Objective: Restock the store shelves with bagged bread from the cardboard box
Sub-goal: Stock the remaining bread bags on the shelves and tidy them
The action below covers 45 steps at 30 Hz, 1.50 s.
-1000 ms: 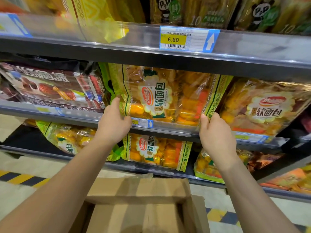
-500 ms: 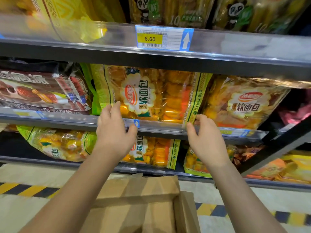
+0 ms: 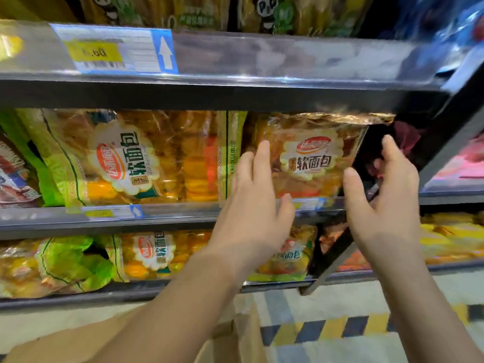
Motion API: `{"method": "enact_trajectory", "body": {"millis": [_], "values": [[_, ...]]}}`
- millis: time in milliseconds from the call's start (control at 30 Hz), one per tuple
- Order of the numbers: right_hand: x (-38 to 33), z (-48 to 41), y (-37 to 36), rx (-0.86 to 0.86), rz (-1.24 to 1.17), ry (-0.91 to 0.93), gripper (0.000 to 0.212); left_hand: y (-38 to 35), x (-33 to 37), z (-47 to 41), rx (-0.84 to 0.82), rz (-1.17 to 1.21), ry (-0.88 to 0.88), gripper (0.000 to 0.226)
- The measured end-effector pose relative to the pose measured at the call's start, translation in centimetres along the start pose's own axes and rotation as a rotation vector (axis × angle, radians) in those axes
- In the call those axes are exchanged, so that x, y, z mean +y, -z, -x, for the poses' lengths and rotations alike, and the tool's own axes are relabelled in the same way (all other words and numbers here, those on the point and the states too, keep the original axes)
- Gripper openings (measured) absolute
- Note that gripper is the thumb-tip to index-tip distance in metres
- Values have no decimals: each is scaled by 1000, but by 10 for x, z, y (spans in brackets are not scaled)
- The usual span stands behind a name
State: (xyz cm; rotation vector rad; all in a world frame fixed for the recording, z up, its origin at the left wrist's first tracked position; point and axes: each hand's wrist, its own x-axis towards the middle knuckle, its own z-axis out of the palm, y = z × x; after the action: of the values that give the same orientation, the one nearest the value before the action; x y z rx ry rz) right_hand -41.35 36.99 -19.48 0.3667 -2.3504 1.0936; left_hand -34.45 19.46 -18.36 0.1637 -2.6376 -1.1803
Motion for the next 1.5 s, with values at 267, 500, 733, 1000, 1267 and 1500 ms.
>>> {"method": "enact_trajectory", "body": {"millis": [267, 500, 733, 1000, 1267, 1500], "values": [[-1, -34, -15, -46, -74, 178, 48, -25, -7, -27, 61, 32, 82, 73], [-9, -65, -28, -100, -74, -22, 40, -24, -6, -35, 76, 23, 114, 67], [-3, -55, -23, -35, -127, -29, 21, -24, 24, -24, 134, -143, -91, 78], [12, -59, -27, -137, -194, -55, 26, -21, 34, -50, 217, -256, -75, 50], [10, -77, -31, -181, -64, -64, 43, -15, 43, -82, 157, -376, 115, 35], [5, -78, -29, -160, -92, -141, 33, -29, 25, -68, 300, -331, 17, 51]]}}
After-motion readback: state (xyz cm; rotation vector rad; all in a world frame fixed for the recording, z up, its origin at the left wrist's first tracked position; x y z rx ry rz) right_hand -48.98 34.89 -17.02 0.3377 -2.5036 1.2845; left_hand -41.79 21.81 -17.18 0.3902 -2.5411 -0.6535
